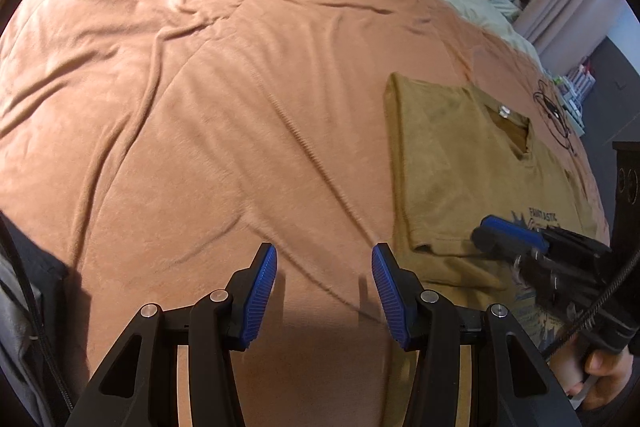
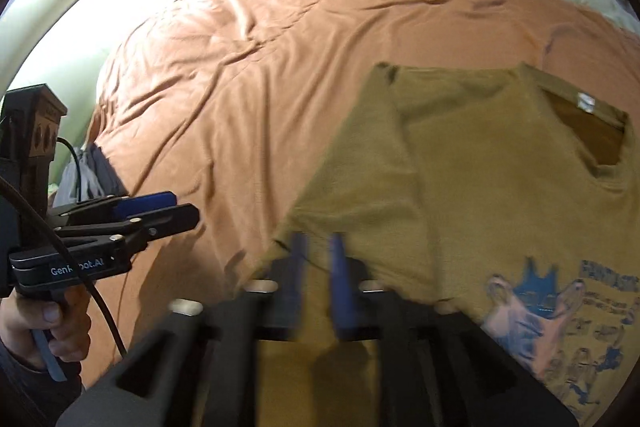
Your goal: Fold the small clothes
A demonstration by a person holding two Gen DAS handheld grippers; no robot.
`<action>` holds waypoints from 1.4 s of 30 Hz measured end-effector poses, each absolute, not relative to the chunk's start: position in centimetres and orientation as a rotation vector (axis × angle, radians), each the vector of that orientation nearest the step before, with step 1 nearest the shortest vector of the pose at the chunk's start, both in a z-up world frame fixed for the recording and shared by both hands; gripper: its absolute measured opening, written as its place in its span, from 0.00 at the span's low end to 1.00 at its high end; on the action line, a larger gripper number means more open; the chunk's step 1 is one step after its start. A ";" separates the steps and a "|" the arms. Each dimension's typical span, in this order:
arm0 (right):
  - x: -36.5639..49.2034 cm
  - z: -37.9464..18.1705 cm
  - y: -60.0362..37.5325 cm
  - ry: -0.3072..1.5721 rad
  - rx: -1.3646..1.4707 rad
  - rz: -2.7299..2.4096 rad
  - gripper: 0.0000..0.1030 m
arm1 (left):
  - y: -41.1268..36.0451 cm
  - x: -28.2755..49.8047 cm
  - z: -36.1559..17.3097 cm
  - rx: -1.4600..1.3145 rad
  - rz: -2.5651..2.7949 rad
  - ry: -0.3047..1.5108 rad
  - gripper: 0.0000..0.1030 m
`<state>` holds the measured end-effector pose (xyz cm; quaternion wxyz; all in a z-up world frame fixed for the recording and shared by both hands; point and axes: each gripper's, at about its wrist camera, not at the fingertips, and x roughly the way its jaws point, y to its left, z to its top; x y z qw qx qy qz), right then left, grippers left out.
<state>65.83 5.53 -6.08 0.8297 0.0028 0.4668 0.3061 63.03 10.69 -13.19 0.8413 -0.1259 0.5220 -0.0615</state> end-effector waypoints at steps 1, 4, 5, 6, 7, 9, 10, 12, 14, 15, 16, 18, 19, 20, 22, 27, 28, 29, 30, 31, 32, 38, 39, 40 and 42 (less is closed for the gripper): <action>65.8 -6.1 5.9 0.979 0.019 0.661 0.76 | 11.1 62.8 -13.4 -0.272 -0.124 1.107 0.50; 66.3 -6.4 7.0 0.967 0.020 0.663 0.76 | 12.1 62.4 -13.8 -0.283 -0.105 1.110 0.50; 66.7 -6.6 7.3 0.971 0.019 0.664 0.76 | 12.4 62.3 -13.9 -0.289 -0.100 1.110 0.50; 67.0 -6.9 7.7 0.971 0.013 0.665 0.71 | 12.7 62.2 -14.0 -0.298 -0.094 1.110 0.50; 67.2 -7.3 8.3 0.977 -0.006 0.663 0.55 | 13.1 62.1 -14.1 -0.309 -0.088 1.110 0.50; 68.1 -8.4 9.0 1.023 -0.029 0.658 0.34 | 13.5 62.0 -14.3 -0.319 -0.080 1.108 0.50; 68.3 -8.9 9.5 1.037 -0.041 0.656 0.31 | 13.7 62.0 -14.4 -0.324 -0.077 1.109 0.50; 68.5 -9.5 10.3 1.048 -0.074 0.649 0.20 | 13.8 62.0 -14.5 -0.330 -0.077 1.111 0.50; 68.8 -9.7 10.7 1.059 -0.096 0.645 0.04 | 13.7 62.0 -14.6 -0.331 -0.079 1.112 0.50; 69.0 -9.4 10.3 1.051 -0.082 0.642 0.00 | 13.5 62.0 -14.6 -0.329 -0.083 1.111 0.50; 69.0 -9.0 9.9 1.040 -0.069 0.636 0.00 | 13.3 62.1 -14.6 -0.326 -0.088 1.111 0.50; 68.8 -7.9 8.8 1.011 -0.047 0.624 0.00 | 12.7 62.3 -14.6 -0.320 -0.098 1.111 0.50; 68.7 -7.4 8.0 1.000 -0.037 0.621 0.00 | 12.4 62.5 -14.6 -0.318 -0.102 1.111 0.50; 68.6 -6.9 7.3 0.990 -0.030 0.619 0.00 | 12.0 62.6 -14.5 -0.318 -0.106 1.112 0.50; 68.6 -6.0 5.6 0.969 -0.011 0.609 0.00 | 10.9 63.0 -14.3 -0.311 -0.122 1.110 0.50; 68.8 -4.8 1.3 0.944 0.044 0.552 0.00 | 8.5 63.8 -13.9 -0.286 -0.152 1.109 0.50; 69.1 -4.7 0.4 0.942 0.054 0.537 0.00 | 7.9 64.1 -13.9 -0.278 -0.158 1.111 0.50; 69.2 -4.6 -0.4 0.940 0.060 0.521 0.00 | 7.5 64.2 -13.9 -0.273 -0.162 1.112 0.50; 69.4 -4.6 -1.2 0.939 0.066 0.505 0.00 | 7.1 64.3 -14.0 -0.264 -0.166 1.114 0.50; 69.6 -4.7 -1.9 0.940 0.076 0.488 0.00 | 6.6 64.5 -14.0 -0.253 -0.170 1.117 0.50; 69.6 -4.7 -2.5 0.941 0.085 0.473 0.00 | 6.3 64.6 -14.1 -0.245 -0.172 1.121 0.50; 70.7 -5.9 -4.8 0.962 0.108 0.377 0.00 | 4.5 65.2 -15.2 -0.209 -0.174 1.151 0.50; 70.7 -6.2 -4.9 0.966 0.108 0.359 0.00 | 4.3 65.3 -15.6 -0.199 -0.171 1.160 0.50; 71.0 -6.4 -5.2 0.972 0.114 0.342 0.00 | 4.2 65.3 -15.8 -0.195 -0.170 1.165 0.50; 71.5 -6.8 -5.8 0.976 0.125 0.309 0.00 | 4.0 65.3 -16.2 -0.185 -0.168 1.179 0.50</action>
